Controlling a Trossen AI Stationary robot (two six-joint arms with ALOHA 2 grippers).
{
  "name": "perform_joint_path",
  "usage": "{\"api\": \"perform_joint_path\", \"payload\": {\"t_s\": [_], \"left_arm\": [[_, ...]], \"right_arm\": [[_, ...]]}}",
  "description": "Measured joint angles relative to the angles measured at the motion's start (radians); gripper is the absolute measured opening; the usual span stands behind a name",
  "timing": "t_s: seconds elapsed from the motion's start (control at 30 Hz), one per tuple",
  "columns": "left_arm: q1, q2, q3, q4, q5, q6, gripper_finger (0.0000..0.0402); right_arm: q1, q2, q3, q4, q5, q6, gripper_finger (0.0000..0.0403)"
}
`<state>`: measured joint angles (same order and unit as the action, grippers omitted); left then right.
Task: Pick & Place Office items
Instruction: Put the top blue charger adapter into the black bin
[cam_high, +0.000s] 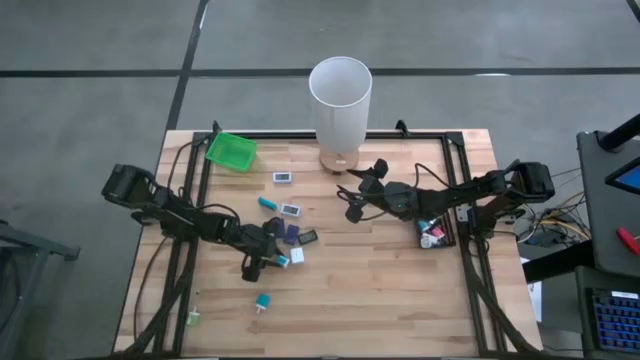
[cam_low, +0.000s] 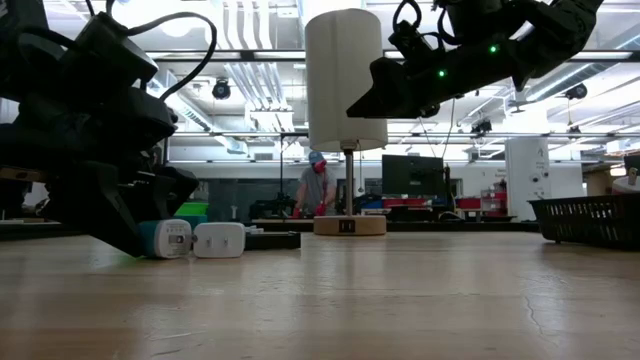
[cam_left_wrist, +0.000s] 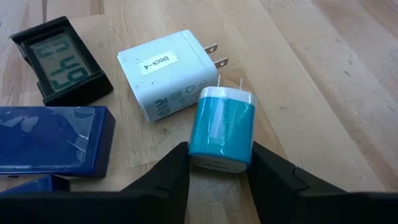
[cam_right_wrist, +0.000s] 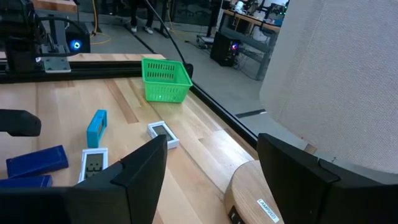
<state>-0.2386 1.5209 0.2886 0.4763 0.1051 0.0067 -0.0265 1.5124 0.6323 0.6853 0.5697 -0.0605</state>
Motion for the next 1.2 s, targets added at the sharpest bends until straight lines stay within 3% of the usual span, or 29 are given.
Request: {"api": "perform_joint_path", "payload": {"t_s": [0.5, 0.8, 1.2], "left_arm": [[0.0, -0.085, -0.002, -0.007, -0.002, 0.037, 0.0136], [0.001, -0.152, 0.037, -0.01, -0.053, 0.05, 0.0135], [0.04, -0.091, 0.348, -0.379, -0.101, 0.128, 0.0141]], "right_arm": [[0.0, 0.0, 0.0, 0.0, 0.0, 0.0, 0.0244], [0.0, 0.0, 0.0, 0.0, 0.0, 0.0, 0.0252], [0.0, 0.0, 0.0, 0.0, 0.0, 0.0, 0.0244]]}}
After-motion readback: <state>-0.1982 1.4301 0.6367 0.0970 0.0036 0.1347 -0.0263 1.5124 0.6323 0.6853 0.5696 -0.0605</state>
